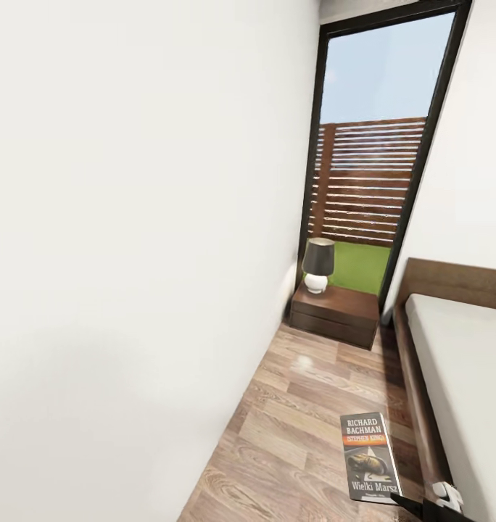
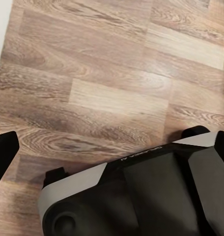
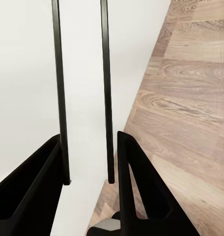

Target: In the bedroom, move the book from the bed onto either nightstand, and place the two sandals side by side next to the bed.

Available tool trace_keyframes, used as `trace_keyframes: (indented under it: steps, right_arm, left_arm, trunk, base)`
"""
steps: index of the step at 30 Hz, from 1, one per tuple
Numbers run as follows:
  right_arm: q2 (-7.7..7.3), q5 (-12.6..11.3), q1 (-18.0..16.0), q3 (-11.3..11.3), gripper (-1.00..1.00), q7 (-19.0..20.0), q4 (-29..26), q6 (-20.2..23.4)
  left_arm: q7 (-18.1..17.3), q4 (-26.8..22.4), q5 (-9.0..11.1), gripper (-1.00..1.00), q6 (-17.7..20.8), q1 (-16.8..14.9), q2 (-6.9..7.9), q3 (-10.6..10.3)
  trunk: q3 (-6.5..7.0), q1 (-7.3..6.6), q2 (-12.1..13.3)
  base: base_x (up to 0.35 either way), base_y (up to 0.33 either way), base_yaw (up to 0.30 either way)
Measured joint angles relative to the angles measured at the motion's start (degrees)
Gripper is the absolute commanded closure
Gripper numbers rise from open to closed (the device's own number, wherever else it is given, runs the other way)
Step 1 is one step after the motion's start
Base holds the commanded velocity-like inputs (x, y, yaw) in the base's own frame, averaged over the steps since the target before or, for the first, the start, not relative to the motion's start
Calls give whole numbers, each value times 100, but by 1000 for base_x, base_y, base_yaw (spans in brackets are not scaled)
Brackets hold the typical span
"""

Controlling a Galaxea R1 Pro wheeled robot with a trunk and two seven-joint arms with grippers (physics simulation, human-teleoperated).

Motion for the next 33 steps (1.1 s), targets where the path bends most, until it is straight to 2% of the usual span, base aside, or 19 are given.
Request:
trace_keyframes:
  steps: [33]
  right_arm:
    - [1,-2,-1,-15,100,4,-1,0]
  left_arm:
    - [0,0,0,-100,0,0,0,0]
  trunk:
    - [0,0,0]
  base:
    - [0,0,-200]
